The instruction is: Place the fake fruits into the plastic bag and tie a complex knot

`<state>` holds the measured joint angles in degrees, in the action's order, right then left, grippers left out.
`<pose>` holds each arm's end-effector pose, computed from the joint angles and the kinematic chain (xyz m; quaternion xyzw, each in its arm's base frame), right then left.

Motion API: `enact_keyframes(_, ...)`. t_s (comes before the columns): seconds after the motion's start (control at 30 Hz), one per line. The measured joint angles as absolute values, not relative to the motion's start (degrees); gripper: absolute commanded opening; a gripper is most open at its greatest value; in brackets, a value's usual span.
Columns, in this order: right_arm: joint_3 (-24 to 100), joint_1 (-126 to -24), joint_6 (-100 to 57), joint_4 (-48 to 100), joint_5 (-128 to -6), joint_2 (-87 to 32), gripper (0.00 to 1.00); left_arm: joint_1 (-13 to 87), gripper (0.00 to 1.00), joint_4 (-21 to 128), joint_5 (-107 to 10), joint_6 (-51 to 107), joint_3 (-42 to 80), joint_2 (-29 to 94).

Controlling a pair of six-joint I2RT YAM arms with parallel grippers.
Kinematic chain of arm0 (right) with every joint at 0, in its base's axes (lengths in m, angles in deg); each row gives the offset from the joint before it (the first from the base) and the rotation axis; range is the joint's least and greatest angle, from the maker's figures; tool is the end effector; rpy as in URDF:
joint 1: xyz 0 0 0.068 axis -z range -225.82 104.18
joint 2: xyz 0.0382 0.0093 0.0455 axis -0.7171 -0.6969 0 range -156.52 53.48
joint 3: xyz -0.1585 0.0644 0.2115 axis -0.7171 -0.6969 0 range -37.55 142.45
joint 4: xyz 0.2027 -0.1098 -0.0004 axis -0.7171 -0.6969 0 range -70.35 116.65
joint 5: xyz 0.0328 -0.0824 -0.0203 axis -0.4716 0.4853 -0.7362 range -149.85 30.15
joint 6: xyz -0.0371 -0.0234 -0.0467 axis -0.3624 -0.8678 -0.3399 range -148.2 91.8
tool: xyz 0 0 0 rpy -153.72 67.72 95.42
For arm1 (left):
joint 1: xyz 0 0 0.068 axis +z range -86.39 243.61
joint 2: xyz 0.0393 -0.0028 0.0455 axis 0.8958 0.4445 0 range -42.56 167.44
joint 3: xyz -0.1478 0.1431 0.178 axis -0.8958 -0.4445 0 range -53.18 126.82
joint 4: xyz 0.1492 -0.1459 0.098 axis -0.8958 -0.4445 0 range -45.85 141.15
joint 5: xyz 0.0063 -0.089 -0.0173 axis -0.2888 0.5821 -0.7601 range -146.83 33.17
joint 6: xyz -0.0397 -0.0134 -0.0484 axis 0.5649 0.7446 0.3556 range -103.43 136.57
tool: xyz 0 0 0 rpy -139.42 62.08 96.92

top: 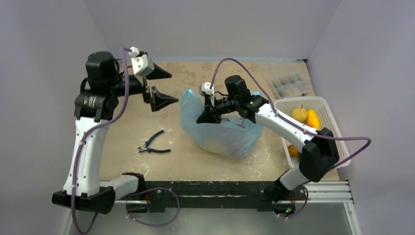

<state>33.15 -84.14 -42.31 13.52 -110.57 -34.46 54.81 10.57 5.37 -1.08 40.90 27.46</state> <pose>0.2283 0.2295 0.3177 -0.5374 0.6093 0.4576 0.3613 0.1830 -0.0727 0.4744 0.4578 0.5973 -0.3731 0.5426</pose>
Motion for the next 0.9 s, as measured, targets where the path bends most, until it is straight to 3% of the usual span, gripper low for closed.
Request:
enact_keyframes(0.17,34.0,-84.1,-44.4,11.6,-111.0,-34.1,0.00,61.6,1.00,7.4,8.5,-1.3,28.1,16.8)
enact_keyframes(0.3,34.9,-84.1,-45.6,10.1,-111.6,-33.9,0.00,60.0,0.99,13.3,9.3,-1.4,13.6,12.9)
enact_keyframes(0.43,35.8,-84.1,-46.8,9.0,-111.9,-33.5,0.00,52.0,0.85,21.7,4.8,0.8,5.0,16.3)
enact_keyframes(0.63,36.4,-84.1,-50.5,5.4,-111.8,-33.3,0.00,45.6,0.70,33.9,2.0,4.9,5.0,22.6)
enact_keyframes(0.67,36.4,-84.1,-51.2,4.7,-111.8,-33.3,0.00,45.3,0.72,35.1,1.9,5.5,5.0,22.7)
enact_keyframes(0.77,36.4,-84.1,-53.1,2.9,-111.9,-32.9,0.00,44.1,0.98,39.0,1.6,7.6,5.1,22.8)
enact_keyframes(0.9,36.4,-84.1,-54.3,2.2,-111.9,-32.3,0.00,43.0,0.97,43.7,-0.9,11.3,4.5,22.5)
